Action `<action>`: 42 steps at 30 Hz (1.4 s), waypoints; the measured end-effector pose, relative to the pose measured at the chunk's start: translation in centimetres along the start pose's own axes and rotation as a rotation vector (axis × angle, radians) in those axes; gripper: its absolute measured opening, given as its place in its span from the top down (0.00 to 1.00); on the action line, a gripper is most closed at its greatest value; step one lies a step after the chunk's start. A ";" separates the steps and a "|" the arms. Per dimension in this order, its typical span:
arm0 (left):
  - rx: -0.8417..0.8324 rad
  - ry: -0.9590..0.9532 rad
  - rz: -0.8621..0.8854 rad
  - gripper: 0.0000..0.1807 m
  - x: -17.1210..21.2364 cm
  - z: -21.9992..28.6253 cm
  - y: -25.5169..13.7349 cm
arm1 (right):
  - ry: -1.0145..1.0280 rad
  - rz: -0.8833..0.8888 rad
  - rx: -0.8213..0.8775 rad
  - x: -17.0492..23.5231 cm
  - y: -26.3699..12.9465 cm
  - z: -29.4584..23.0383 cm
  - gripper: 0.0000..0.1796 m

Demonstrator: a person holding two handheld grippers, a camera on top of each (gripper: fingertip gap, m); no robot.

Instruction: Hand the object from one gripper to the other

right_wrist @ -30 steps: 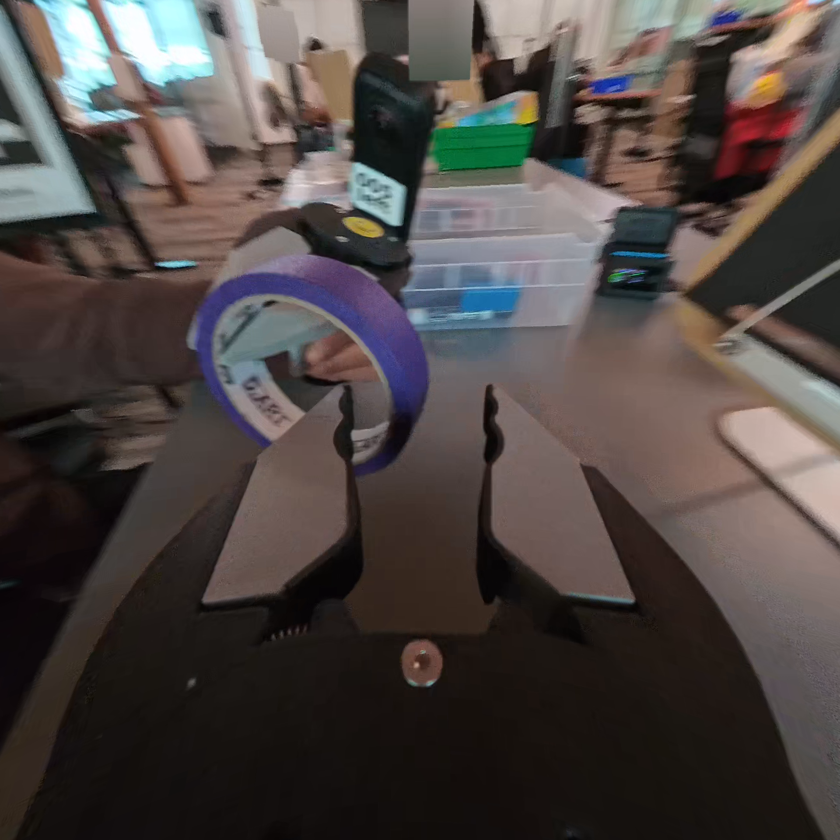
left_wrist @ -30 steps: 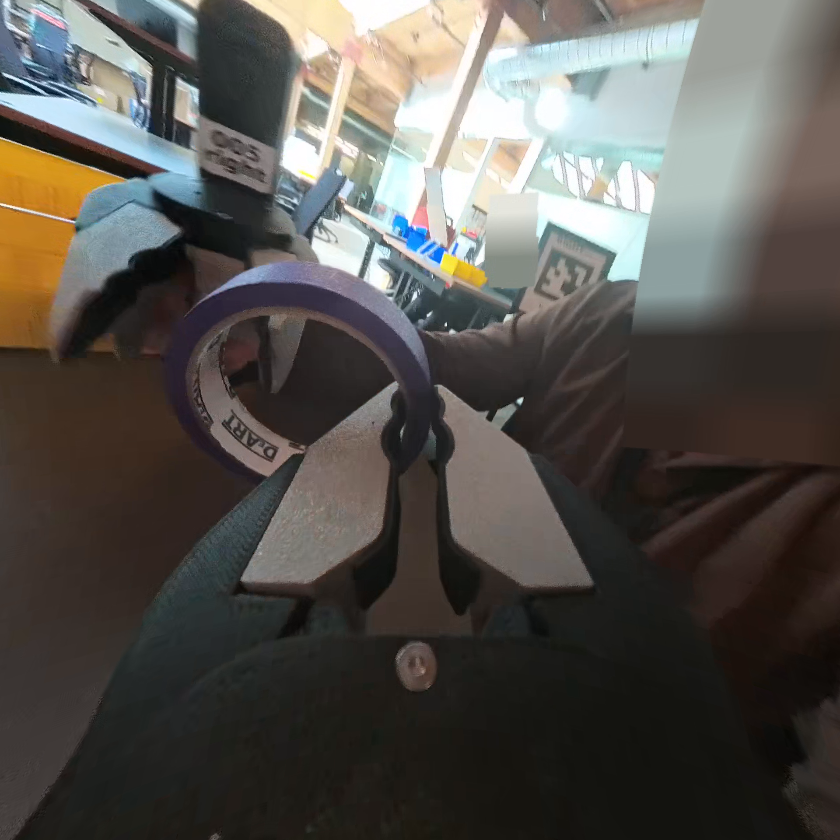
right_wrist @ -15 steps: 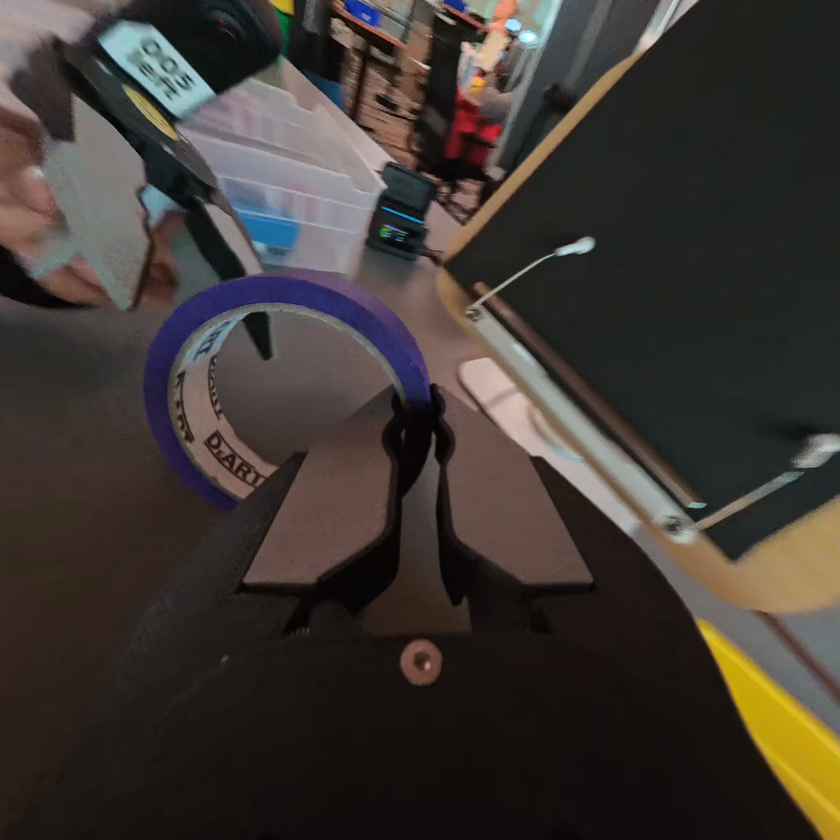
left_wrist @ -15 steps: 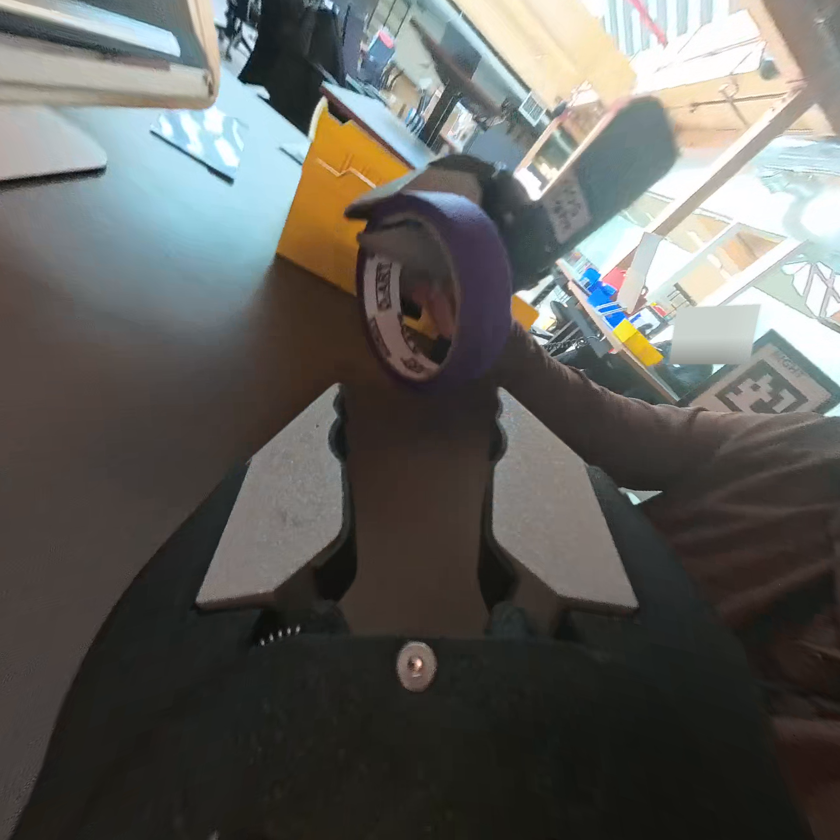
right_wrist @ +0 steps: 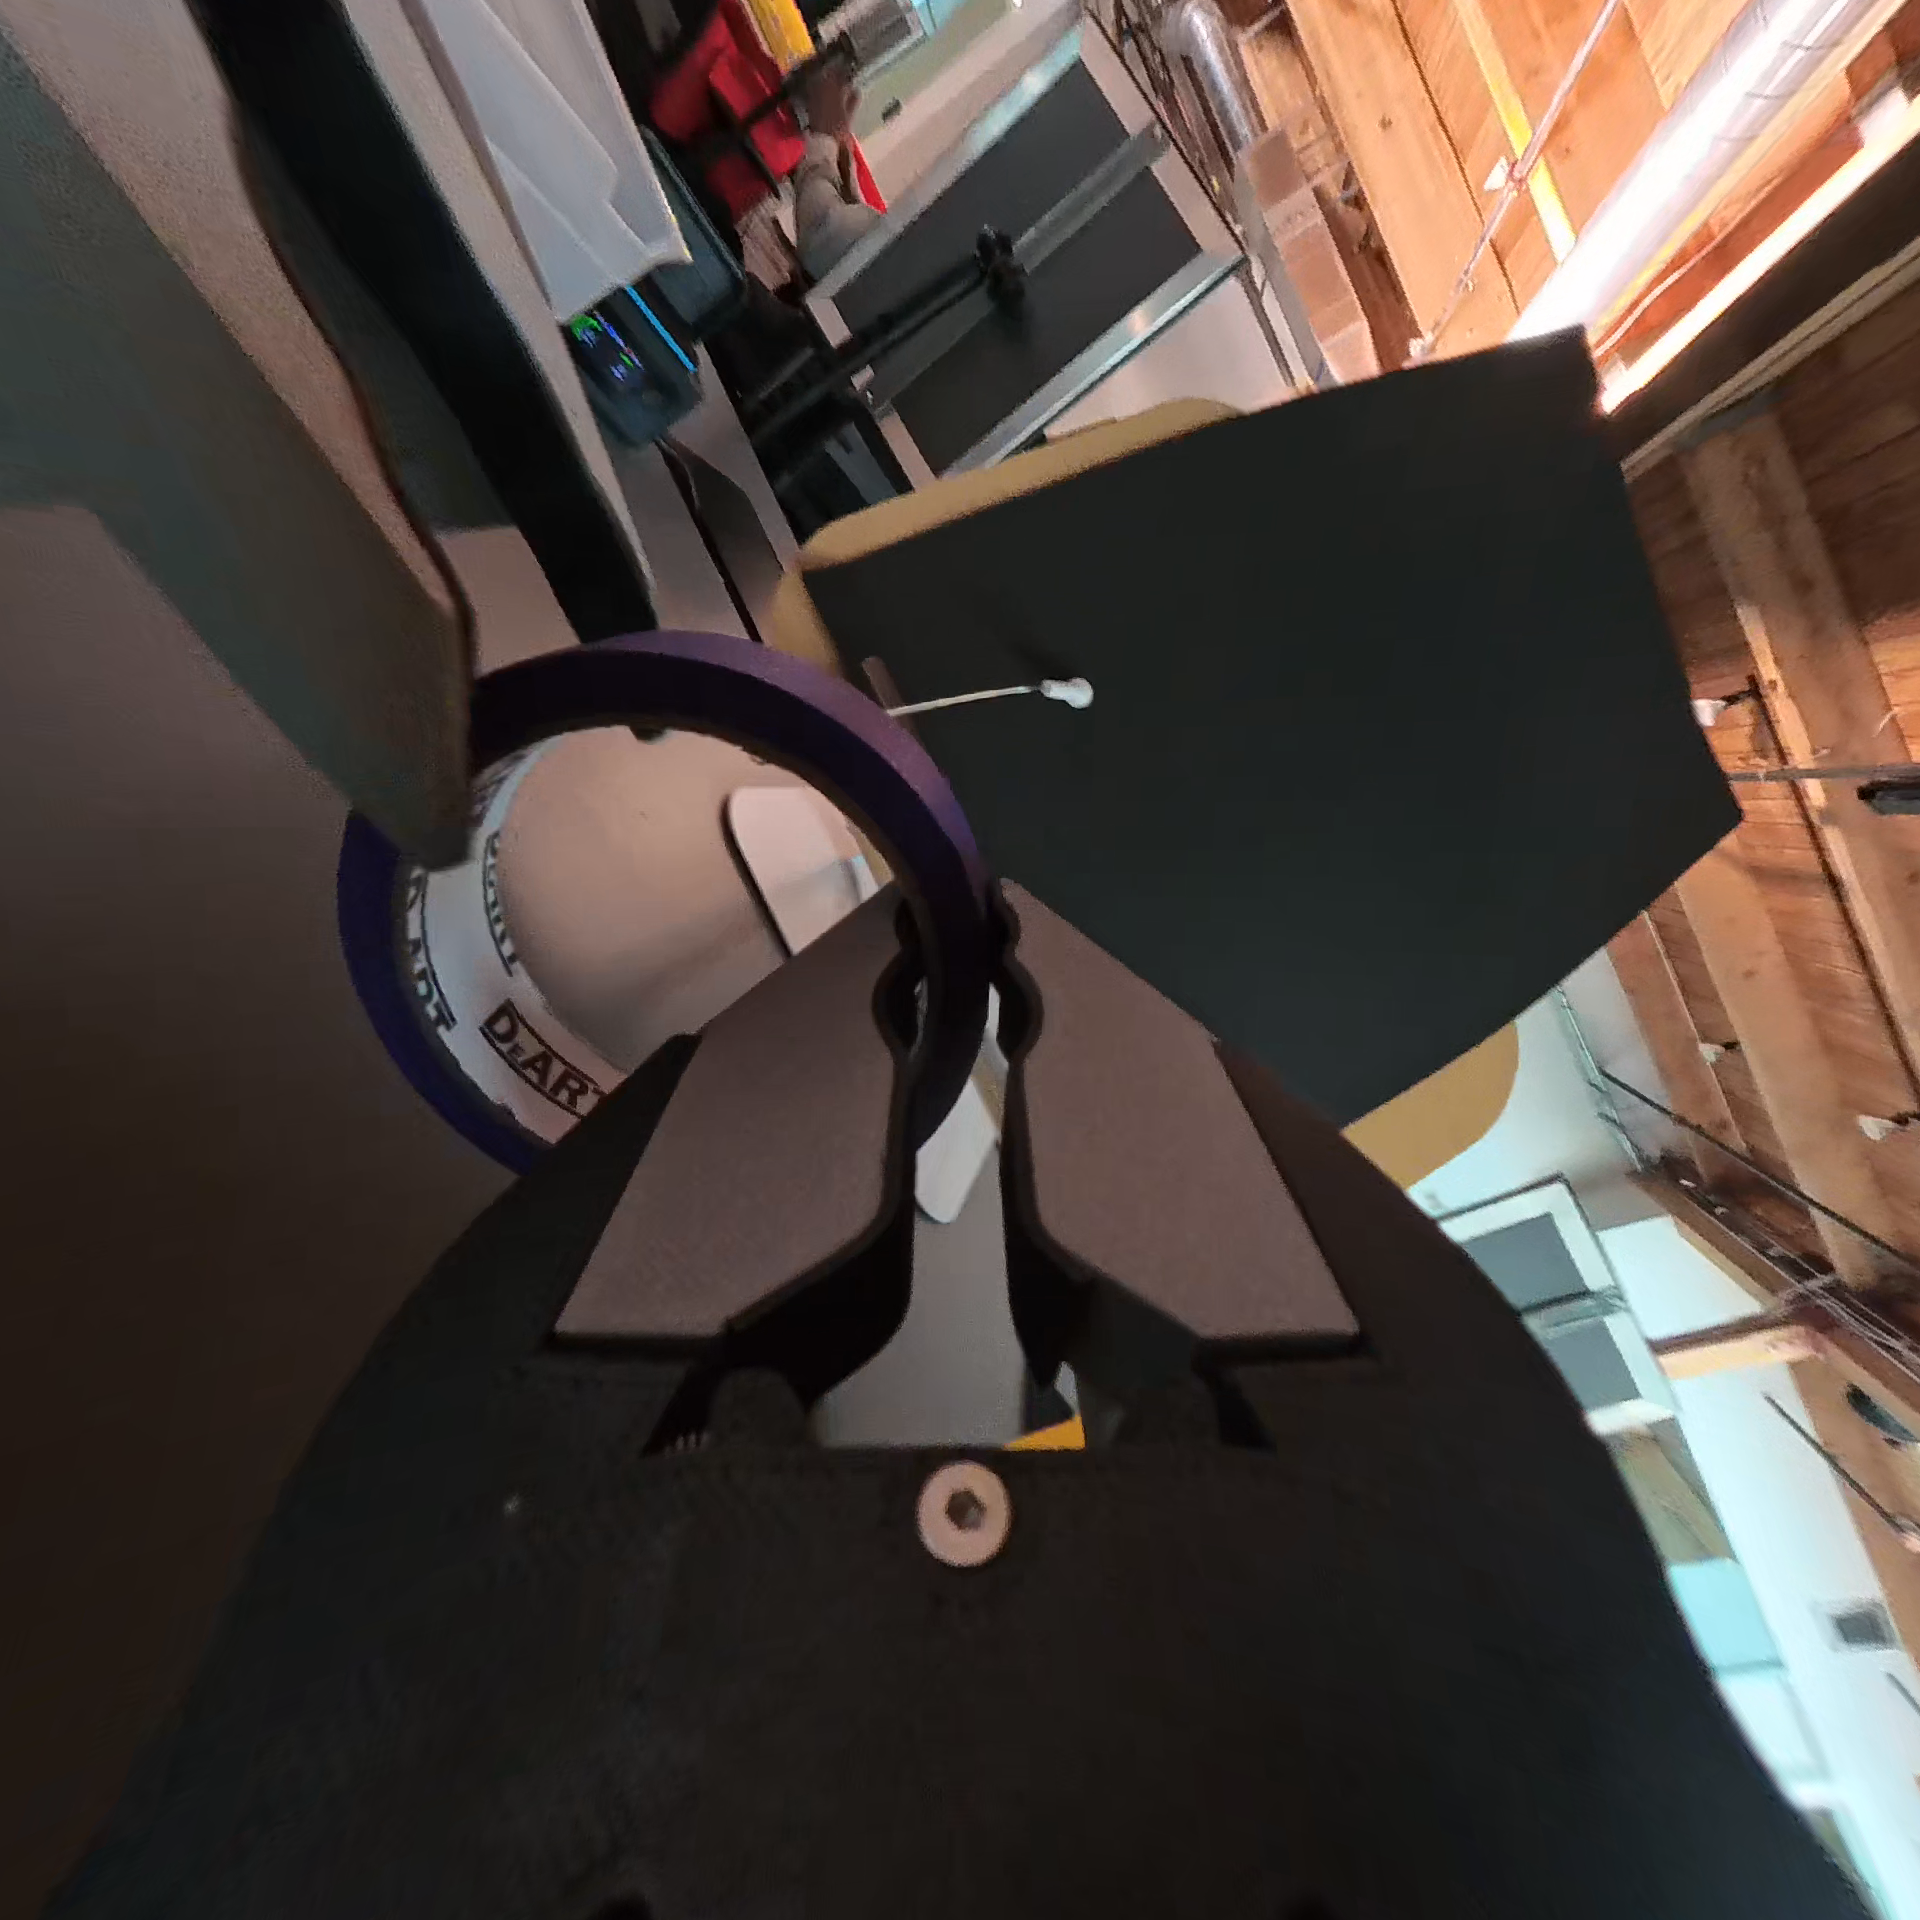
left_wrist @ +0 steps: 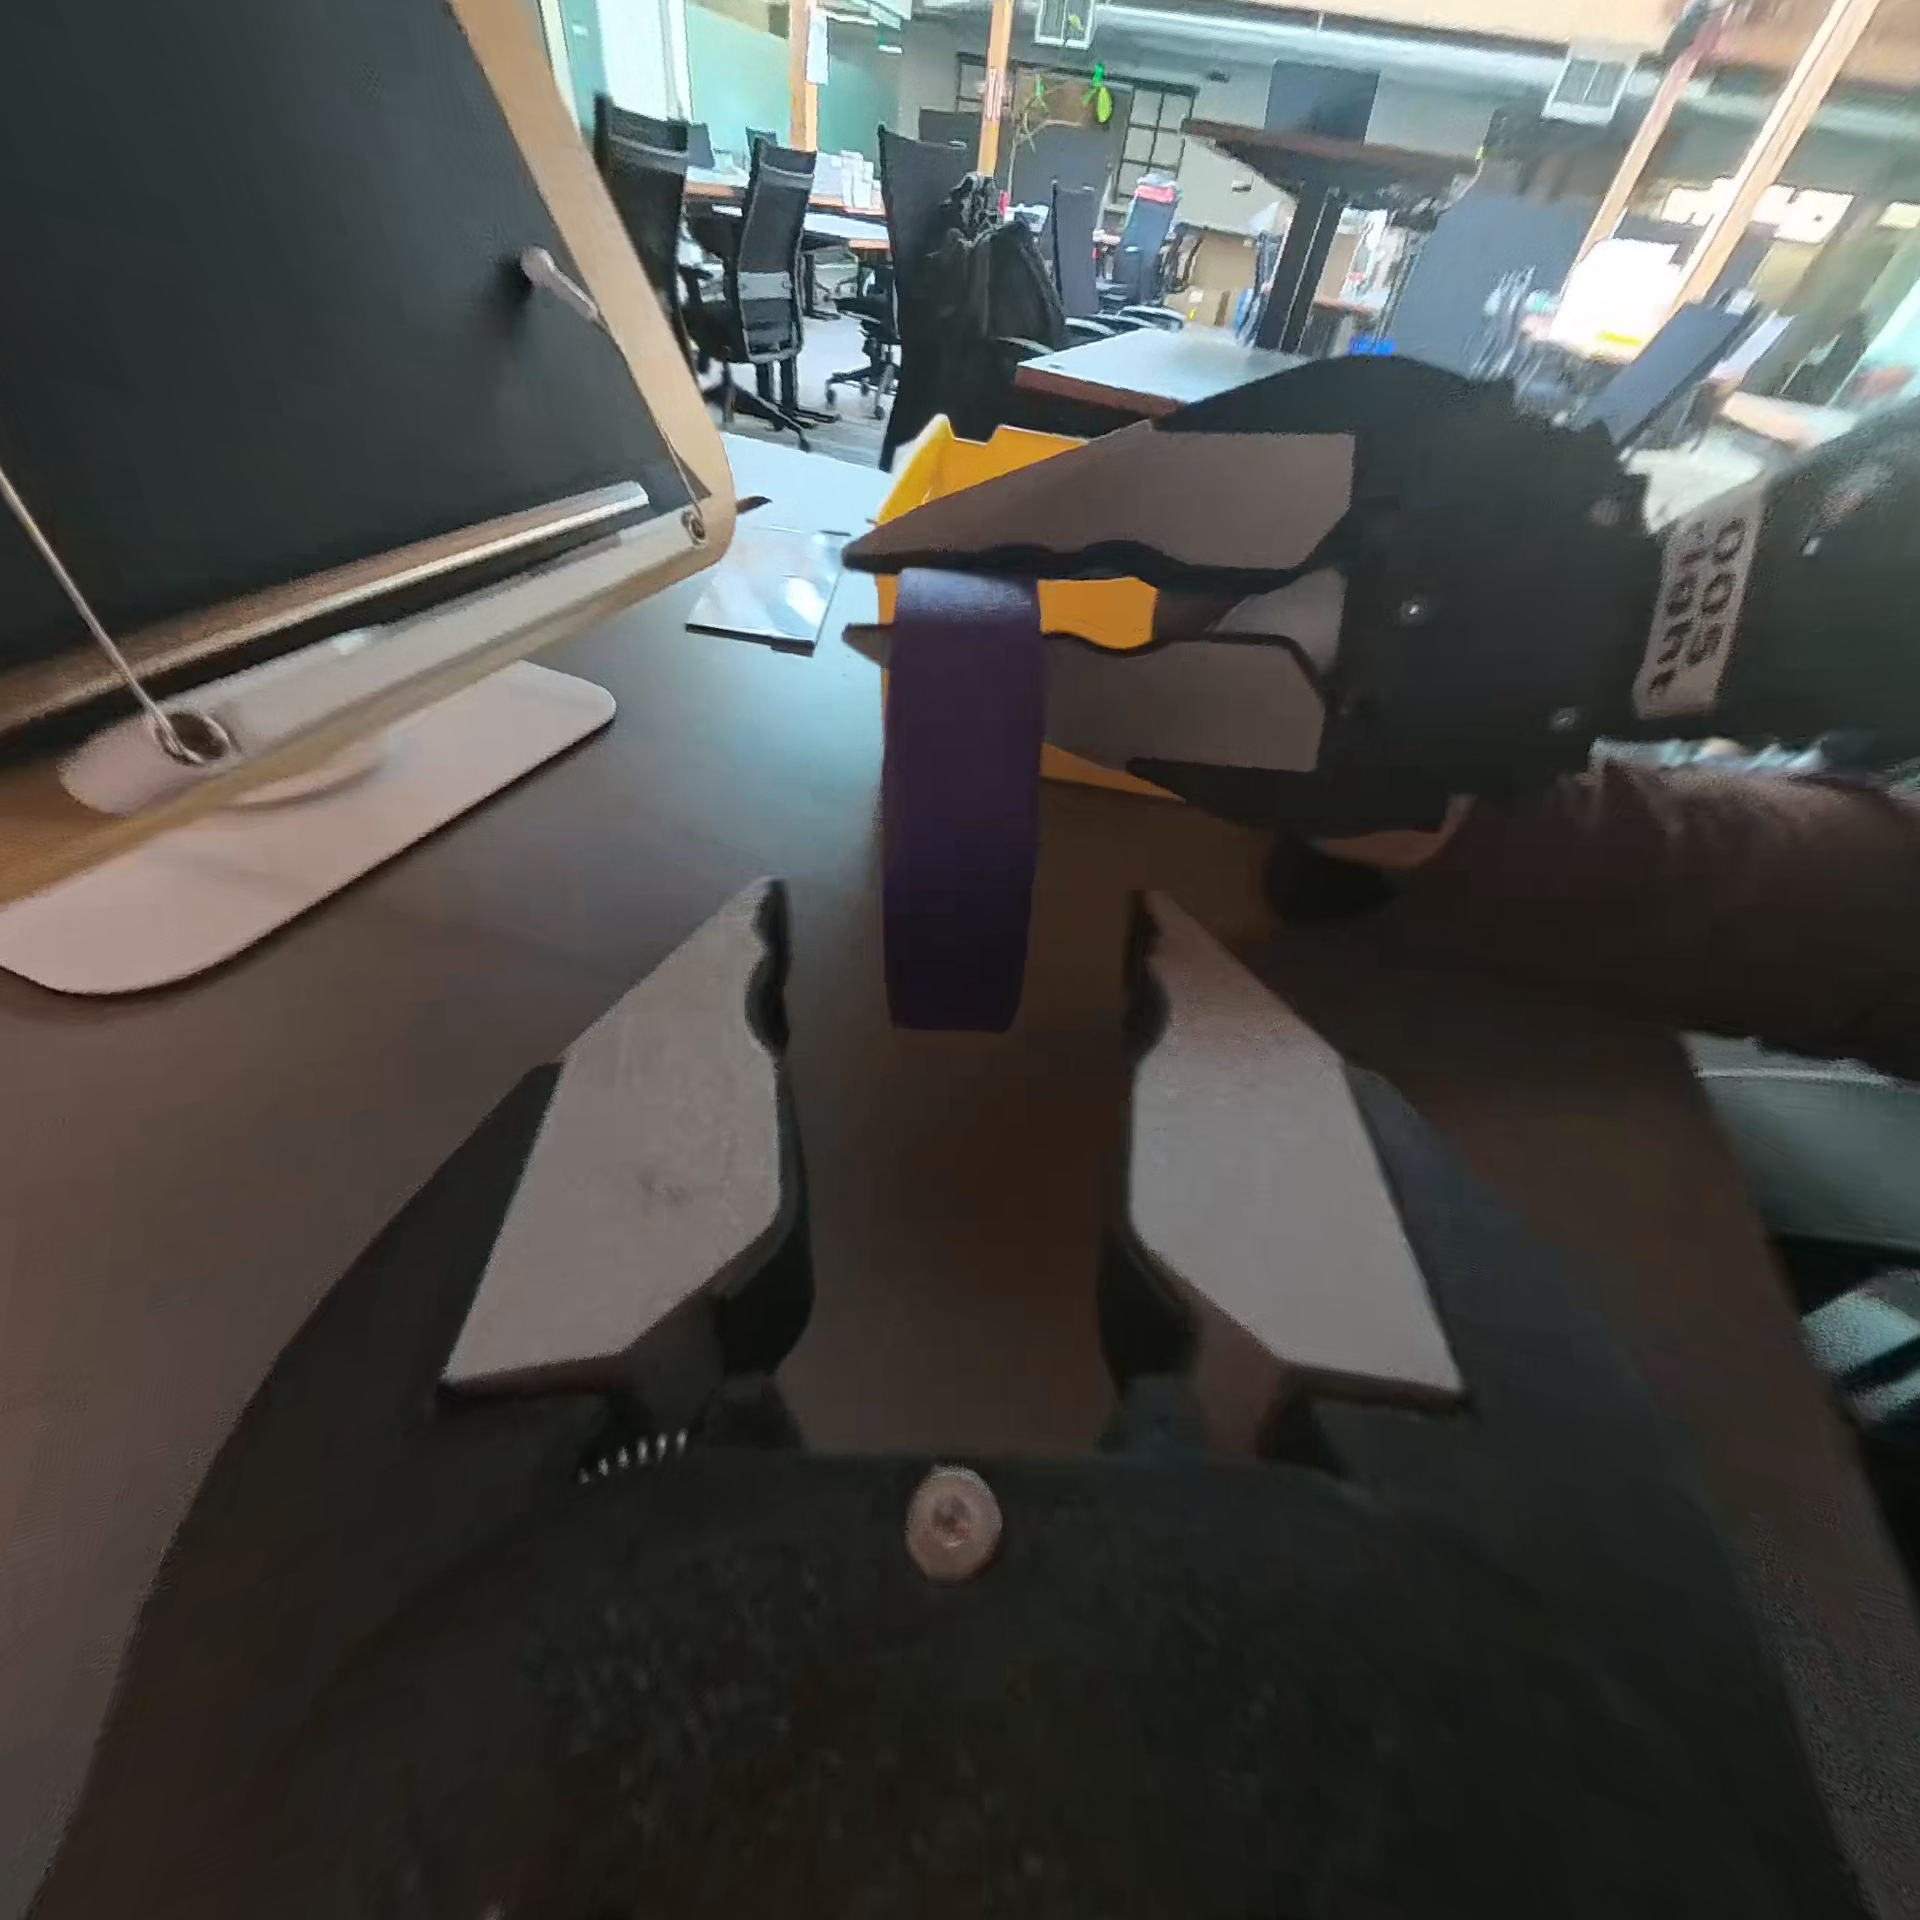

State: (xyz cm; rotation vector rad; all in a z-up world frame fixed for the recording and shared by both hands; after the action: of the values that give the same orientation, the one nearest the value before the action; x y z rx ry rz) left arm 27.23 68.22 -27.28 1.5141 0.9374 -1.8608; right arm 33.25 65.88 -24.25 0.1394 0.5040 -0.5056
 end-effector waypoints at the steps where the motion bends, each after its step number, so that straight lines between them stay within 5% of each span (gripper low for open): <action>1: -0.014 0.058 -0.005 0.78 0.0 0.1 0.0 | 0.025 0.013 -0.022 -0.2 0.0 -0.3 0.96; 2: -0.031 0.120 -0.012 0.86 0.1 0.2 -0.1 | 0.056 0.018 -0.043 -0.3 -0.1 -0.4 0.96; 7: -0.117 0.391 -0.070 0.86 0.1 0.2 -0.6 | 0.230 0.069 -0.249 0.2 -0.4 -1.7 0.90; 11: -0.117 0.702 -0.130 0.86 0.7 0.9 -1.3 | 0.407 0.126 -0.533 0.2 -1.4 -3.0 0.71; 15: -0.061 0.905 -0.116 0.86 0.9 2.5 -1.8 | 0.484 0.183 -0.742 -0.7 -3.0 -4.2 0.63; 17: -0.062 0.991 -0.116 0.86 1.0 2.7 -1.9 | 0.425 0.212 -0.771 -1.0 -3.7 -4.7 0.69; 25: -0.174 0.925 -0.122 0.86 1.1 0.7 -1.7 | 0.158 0.192 -0.551 -1.1 -3.0 -4.1 0.84; 29: -0.216 0.693 -0.080 0.83 0.4 -0.6 -1.8 | 0.051 0.069 -0.182 0.0 -1.7 0.4 0.86; 34: -0.269 0.539 -0.049 0.85 0.4 -2.1 -1.5 | 0.194 0.010 0.160 0.9 -3.2 7.6 0.87; 42: -0.322 0.506 -0.093 0.88 1.1 -3.4 -1.5 | 0.233 -0.329 0.253 4.3 -7.8 16.1 0.87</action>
State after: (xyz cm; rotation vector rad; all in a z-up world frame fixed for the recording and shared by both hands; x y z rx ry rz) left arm 27.83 71.79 -28.50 1.7847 1.4776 -1.3127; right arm 39.55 53.28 -12.49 0.3646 0.6950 -0.8810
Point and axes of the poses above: each gripper's, where its closed fingertips meet, y out along the fingers, x out of its underside, z = x × y across the jaws, the point moved 2 cm from there along -y, back along the fingers, and after that the axes turned 3 degrees about x, right-handed, at the moved point
